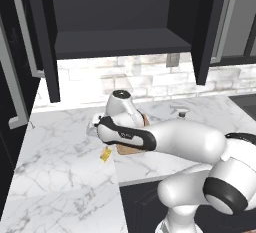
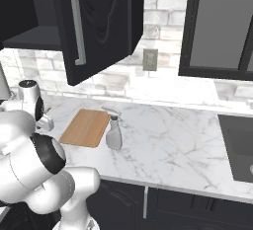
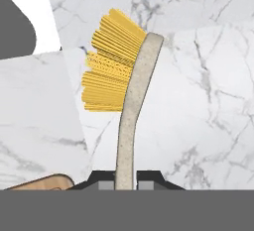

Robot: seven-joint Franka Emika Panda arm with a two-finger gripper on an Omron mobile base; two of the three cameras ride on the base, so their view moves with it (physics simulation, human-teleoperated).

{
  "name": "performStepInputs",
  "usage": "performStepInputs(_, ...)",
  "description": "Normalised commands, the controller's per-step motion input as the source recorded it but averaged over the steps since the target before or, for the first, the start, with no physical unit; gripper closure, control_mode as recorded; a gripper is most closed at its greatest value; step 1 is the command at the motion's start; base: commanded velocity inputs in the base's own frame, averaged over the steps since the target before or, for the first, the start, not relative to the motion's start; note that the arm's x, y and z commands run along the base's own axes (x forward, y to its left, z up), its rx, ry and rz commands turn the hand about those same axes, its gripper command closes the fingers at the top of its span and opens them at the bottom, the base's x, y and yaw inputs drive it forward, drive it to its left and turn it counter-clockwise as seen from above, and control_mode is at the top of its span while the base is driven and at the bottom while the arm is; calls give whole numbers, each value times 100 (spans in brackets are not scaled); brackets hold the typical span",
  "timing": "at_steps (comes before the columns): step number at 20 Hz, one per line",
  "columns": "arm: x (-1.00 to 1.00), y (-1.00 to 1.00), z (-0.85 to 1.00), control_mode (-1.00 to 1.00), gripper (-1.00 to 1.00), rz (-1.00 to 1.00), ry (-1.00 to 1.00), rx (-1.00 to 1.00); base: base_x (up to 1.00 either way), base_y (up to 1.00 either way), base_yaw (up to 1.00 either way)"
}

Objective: Grab the spray bottle from the cabinet, then place it next to the cutting board for sanitizing. Then grab the dish brush from the countertop next to the sink and place it next to the cutting board.

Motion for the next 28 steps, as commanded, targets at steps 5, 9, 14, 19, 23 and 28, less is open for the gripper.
performStepInputs(5, 10, 0, -16, -100, 100, 26, -5, -9, 0, 0, 0)
performStepInputs(9, 14, -1, -26, -100, 100, 24, -1, -4, 0, 0, 0)
performStepInputs(14, 16, -4, -33, -100, 100, 13, -5, -2, 0, 0, 0)
performStepInputs(19, 8, -1, -31, -100, 100, 6, -9, -1, 0, 0, 0)
performStepInputs(23, 9, 0, -36, -100, 100, 3, -9, -3, 0, 0, 0)
performStepInputs(28, 6, 0, -33, -100, 100, 2, -9, -1, 0, 0, 0)
